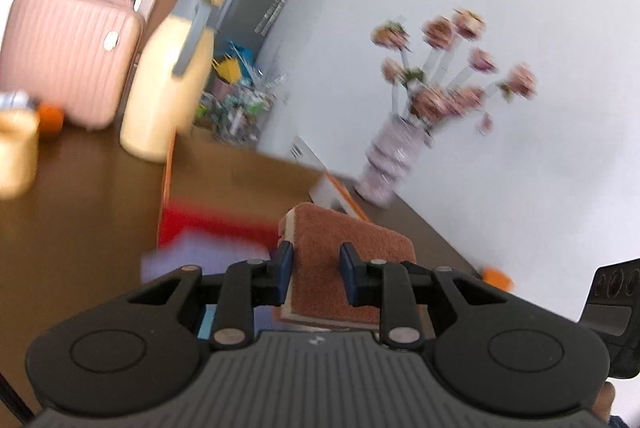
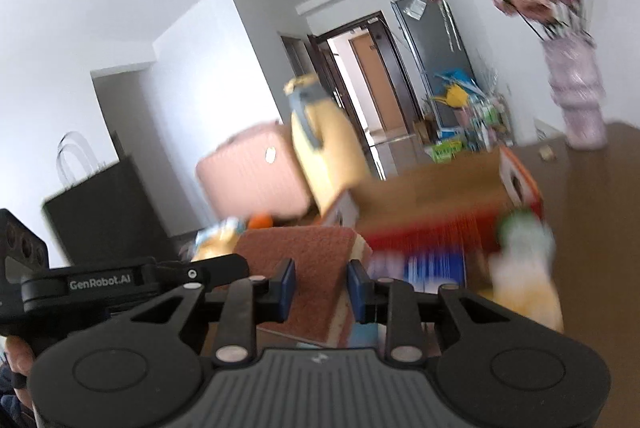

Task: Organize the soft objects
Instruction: 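Carry the sponge into the cardboard box and open the grippers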

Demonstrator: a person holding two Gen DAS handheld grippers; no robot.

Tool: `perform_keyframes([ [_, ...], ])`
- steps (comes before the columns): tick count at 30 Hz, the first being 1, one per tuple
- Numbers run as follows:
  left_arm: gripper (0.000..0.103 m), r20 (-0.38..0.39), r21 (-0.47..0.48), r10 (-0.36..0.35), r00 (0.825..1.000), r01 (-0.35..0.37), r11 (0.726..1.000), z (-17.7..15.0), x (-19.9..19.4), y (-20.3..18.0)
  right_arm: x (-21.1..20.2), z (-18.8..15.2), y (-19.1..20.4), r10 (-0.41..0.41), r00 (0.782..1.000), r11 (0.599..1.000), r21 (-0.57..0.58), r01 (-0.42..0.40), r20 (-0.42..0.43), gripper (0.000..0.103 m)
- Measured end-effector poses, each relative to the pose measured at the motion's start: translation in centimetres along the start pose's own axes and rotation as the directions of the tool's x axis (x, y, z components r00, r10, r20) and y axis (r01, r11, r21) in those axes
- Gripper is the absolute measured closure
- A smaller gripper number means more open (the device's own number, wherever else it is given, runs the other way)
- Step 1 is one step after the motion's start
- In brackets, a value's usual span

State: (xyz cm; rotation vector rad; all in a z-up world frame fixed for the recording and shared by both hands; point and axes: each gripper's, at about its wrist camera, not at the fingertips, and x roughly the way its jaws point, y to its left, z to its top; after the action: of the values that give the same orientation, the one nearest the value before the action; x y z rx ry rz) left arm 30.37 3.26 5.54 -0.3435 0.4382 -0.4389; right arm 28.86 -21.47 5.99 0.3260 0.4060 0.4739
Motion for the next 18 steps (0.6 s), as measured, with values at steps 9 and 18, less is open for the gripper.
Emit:
perform_keyframes([
  [9,0.078,-0.188,-0.134,0.186,0.964,-0.213,0.968,11.9,20.8,7.7,25.0,12.0,-9.7,-0.047,0.954,0.995,0.074,0.072,-0.297,0.075],
  [18,0.061,-0.264,0.124,0.399,0.878,-0.380,0.917,12.4,30.8,10.7,39.8,11.1,-13.3,-0.090,0.868,0.991,0.047,0.129,-0.488,0.072],
])
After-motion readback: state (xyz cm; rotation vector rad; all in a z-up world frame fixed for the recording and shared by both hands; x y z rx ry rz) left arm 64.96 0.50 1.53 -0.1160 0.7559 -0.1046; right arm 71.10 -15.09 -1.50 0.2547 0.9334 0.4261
